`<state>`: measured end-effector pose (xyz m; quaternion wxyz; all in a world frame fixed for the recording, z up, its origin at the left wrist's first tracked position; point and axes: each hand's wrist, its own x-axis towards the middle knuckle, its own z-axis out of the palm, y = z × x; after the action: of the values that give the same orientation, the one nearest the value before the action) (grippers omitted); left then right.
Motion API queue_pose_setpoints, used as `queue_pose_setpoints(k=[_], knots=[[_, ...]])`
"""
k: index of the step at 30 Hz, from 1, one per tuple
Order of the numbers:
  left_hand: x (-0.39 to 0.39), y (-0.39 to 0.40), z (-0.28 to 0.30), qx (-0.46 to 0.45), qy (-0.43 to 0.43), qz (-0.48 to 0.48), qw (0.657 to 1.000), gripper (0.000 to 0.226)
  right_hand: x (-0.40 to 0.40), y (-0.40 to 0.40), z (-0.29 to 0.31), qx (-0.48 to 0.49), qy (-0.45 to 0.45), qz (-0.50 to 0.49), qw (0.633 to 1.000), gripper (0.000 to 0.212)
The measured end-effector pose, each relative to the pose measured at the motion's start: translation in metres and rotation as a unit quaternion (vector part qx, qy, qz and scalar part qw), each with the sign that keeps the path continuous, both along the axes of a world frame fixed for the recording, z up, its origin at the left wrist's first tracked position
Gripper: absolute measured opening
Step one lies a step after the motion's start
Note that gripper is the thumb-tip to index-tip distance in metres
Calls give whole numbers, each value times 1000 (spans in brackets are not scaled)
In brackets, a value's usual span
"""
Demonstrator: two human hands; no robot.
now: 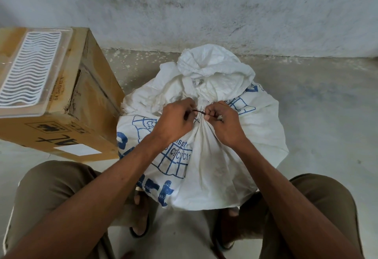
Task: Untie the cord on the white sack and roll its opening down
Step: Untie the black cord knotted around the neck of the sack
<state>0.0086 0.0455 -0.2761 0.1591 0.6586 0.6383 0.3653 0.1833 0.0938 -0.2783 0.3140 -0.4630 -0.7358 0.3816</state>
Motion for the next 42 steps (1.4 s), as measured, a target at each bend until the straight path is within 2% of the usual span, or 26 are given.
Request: queue_pose_setpoints(k=[2,3,4,6,8,9,11,14,16,18,20,21,23,24,25,30,32,35,37,42], knots=[[-4,0,-1,19,107,-37,993,10,0,0,0,-1,1,2,1000,13],[-3,0,-2,14,109,-40,993,10,0,0,0,-1,2,4,1000,13],[-2,0,-2,-3,73,-27,997,9,0,-1,0,0,2,5,1000,13],[1,4,0,-55,-89,51,993,5,0,-1,0,1,5,5,1000,13],[7,6,1,-116,-294,128,940,1,0,-1,0,1,10,4,1000,12],[10,5,0,-140,-363,151,909,2,0,-1,0,0,11,5,1000,12],[14,2,-1,-177,-424,176,871,5,0,0,0,-3,12,7,1000,12],[10,1,1,-195,-525,185,808,21,0,0,1,-2,14,6,1000,12],[5,3,4,-198,-580,190,767,15,1,0,1,-5,21,5,1000,16],[3,6,3,-201,-564,181,780,17,2,1,2,-10,27,5,1000,19],[5,7,2,-201,-503,161,825,32,2,1,3,-14,34,4,999,15],[7,8,3,-198,-460,156,851,31,2,0,3,-17,40,3,999,13],[9,11,6,-178,-366,144,902,13,3,-1,5,-28,48,-3,998,11],[10,11,10,-167,-327,132,921,4,4,-3,5,-30,49,-5,998,11],[11,11,13,-161,-295,122,934,5,6,-5,6,-30,49,-6,998,11],[9,-12,25,-175,-216,64,959,33,22,-21,10,-12,39,-39,998,17],[10,-28,30,-119,-168,56,977,43,28,-30,17,-10,50,-65,997,20],[14,-55,37,-40,-74,97,992,59,37,-45,30,-17,70,-84,994,26],[16,-71,42,-20,-40,110,993,62,42,-57,40,-18,71,-90,993,23],[25,-110,46,-38,-28,25,999,56,57,-91,62,-64,120,-98,986,15]])
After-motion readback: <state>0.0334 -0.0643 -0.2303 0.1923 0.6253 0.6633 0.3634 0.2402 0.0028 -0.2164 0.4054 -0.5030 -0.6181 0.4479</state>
